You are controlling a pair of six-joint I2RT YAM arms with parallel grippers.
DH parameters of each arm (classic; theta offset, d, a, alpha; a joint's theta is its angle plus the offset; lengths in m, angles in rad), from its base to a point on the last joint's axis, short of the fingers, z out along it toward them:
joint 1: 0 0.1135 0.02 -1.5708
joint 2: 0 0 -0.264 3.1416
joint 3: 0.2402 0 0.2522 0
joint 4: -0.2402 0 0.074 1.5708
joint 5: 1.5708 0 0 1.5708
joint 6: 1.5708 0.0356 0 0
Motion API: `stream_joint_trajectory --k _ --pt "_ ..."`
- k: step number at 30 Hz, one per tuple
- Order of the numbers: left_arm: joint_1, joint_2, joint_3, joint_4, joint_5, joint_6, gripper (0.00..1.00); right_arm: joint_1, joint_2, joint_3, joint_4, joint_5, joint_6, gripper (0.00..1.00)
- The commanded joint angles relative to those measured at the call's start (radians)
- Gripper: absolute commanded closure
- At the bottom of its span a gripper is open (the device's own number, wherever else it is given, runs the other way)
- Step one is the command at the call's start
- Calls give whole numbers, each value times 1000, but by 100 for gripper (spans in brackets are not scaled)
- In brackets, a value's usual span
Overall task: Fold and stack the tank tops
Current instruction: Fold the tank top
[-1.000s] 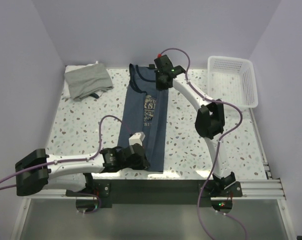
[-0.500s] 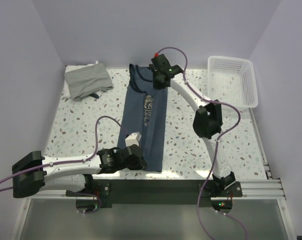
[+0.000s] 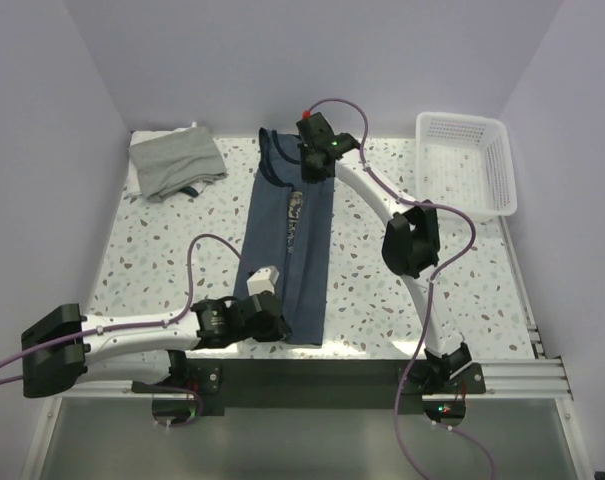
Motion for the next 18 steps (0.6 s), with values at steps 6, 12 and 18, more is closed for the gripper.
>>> stream_joint_trajectory --k 6,12,18 --pt "1 -38 -17 -31 -43 -33 98 3 -3 49 13 -5 -5 90" --pt "1 -33 -23 -33 -46 -43 94 6 1 51 40 -40 -6 88" --pt "1 -48 -28 -42 -56 -48 88 10 4 52 54 -51 -5 87"
